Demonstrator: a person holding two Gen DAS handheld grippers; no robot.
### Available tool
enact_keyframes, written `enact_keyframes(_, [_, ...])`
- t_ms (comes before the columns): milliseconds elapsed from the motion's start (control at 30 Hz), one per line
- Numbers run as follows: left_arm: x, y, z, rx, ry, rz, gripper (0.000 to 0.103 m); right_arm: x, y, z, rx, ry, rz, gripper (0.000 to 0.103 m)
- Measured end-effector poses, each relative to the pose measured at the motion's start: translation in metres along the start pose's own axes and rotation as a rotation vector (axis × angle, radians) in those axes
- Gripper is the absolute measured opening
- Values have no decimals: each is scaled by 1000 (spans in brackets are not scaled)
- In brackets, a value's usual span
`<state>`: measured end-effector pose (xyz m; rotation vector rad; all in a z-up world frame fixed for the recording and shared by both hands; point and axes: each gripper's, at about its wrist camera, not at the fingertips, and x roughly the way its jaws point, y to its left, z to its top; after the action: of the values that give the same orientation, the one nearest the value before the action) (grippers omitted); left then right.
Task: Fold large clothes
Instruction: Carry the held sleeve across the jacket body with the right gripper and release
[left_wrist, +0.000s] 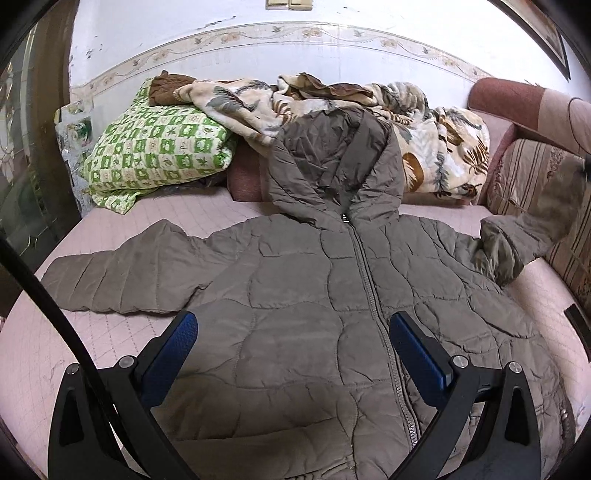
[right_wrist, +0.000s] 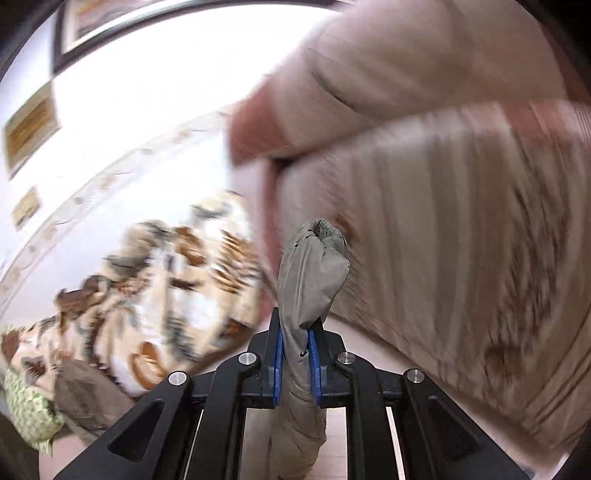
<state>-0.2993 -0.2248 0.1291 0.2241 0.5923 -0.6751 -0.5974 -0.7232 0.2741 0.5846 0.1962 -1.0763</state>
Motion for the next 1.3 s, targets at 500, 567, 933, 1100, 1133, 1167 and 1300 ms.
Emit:
enact_keyframes(500, [-15, 47, 5, -66, -13, 68, 103, -76, 257, -58, -328, 119, 463, 13])
enact_keyframes(567, [-15, 57, 4, -81, -9, 80, 103, -72, 283, -85, -375, 151, 492, 13])
enact_keyframes(933, [-6, 101, 2, -169, 36, 131, 103, -48, 358, -189, -476, 294, 553, 13])
enact_keyframes(1100, [-6, 109, 2, -195, 44, 141, 103, -44, 377, -223, -517, 332, 561, 13])
enact_keyframes(1133, [-6, 110, 2, -199, 44, 143, 103, -42, 379, -229, -521, 341, 561, 13])
enact_keyframes(1167, [-6, 113, 2, -206, 46, 144, 103, -39, 380, -236, -524, 352, 562, 13])
enact_keyframes(1300, [-5, 118, 3, -223, 50, 152, 103, -26, 384, -263, -530, 392, 565, 13])
